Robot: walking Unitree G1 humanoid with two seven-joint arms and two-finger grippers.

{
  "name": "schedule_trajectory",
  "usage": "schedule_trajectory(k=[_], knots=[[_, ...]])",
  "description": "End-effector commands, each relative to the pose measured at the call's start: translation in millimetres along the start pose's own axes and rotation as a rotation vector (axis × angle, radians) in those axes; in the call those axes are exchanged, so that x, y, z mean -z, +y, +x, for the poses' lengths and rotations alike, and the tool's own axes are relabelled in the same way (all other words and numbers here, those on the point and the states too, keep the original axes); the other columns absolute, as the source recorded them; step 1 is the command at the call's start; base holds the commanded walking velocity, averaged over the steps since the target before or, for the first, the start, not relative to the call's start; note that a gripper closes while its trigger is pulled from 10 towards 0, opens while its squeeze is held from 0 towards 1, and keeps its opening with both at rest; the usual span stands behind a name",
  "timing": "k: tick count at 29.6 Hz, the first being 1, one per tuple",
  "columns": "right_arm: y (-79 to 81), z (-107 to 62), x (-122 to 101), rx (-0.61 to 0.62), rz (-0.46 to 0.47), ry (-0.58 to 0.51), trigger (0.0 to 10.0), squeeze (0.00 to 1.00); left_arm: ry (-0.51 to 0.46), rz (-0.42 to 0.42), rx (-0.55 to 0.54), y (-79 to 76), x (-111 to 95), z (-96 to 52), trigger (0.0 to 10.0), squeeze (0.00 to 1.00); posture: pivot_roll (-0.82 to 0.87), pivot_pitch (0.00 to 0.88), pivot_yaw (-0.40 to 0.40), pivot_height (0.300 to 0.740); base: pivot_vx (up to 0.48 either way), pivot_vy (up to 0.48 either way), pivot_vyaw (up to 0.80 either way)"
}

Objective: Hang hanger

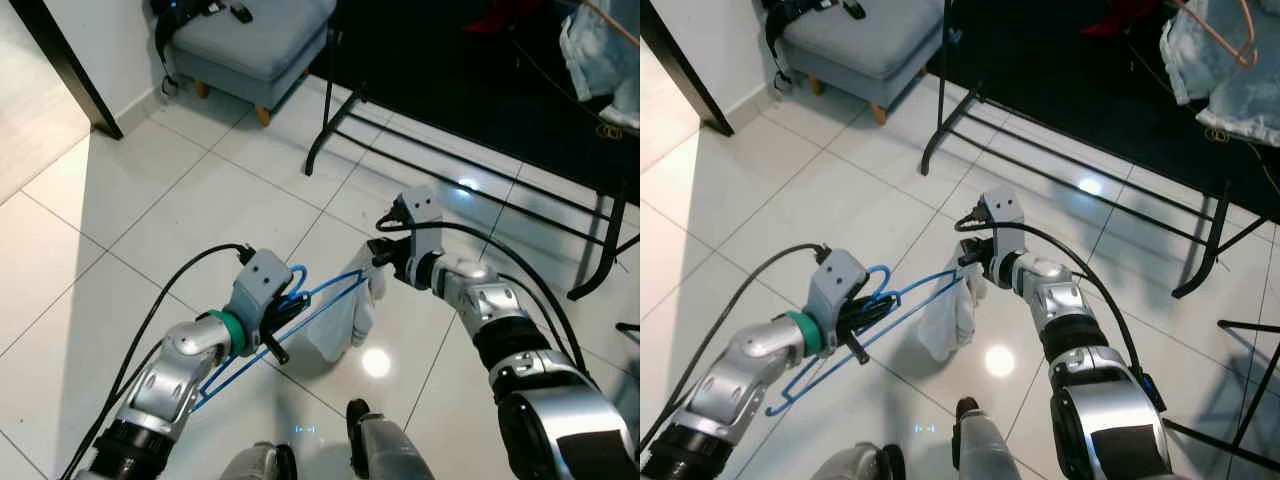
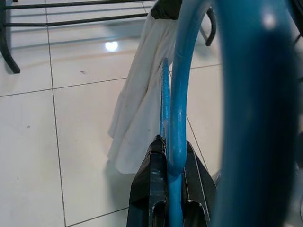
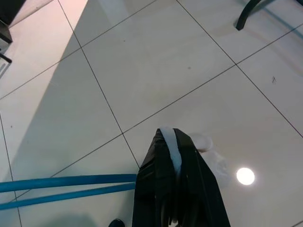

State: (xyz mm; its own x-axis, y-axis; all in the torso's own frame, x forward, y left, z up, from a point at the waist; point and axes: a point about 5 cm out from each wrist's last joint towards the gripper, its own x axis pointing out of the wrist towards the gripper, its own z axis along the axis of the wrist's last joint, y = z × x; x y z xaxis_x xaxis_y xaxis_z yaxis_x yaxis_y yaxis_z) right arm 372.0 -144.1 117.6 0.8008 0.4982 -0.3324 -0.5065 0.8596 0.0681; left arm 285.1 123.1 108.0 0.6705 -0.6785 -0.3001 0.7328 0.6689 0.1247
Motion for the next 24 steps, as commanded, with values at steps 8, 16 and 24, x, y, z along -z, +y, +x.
schedule_trajectory(k=[8,16,24], knots=[[-0.2,-0.5,0,-0.004,-0.013,0.008,10.0,0.0,0.011,-0.021,0.019,-1.1,4,-5.9,10.0,0.0,-0.08,0.204,0.046,0.737,0.0,0.0,0.0],[-1.1,-1.0,0,-0.002,-0.016,0.009,10.0,0.0,0.01,-0.024,0.012,2.3,4,-7.7,10.0,0.0,-0.08,0.203,0.045,0.737,0.0,0.0,0.0],[15.0,3.5,-4,-0.054,-0.005,0.002,10.0,0.0,0.034,0.048,-0.107,3.1,6,6.2,10.0,0.0,-0.09,0.202,0.039,0.737,0.0,0.0,0.0]])
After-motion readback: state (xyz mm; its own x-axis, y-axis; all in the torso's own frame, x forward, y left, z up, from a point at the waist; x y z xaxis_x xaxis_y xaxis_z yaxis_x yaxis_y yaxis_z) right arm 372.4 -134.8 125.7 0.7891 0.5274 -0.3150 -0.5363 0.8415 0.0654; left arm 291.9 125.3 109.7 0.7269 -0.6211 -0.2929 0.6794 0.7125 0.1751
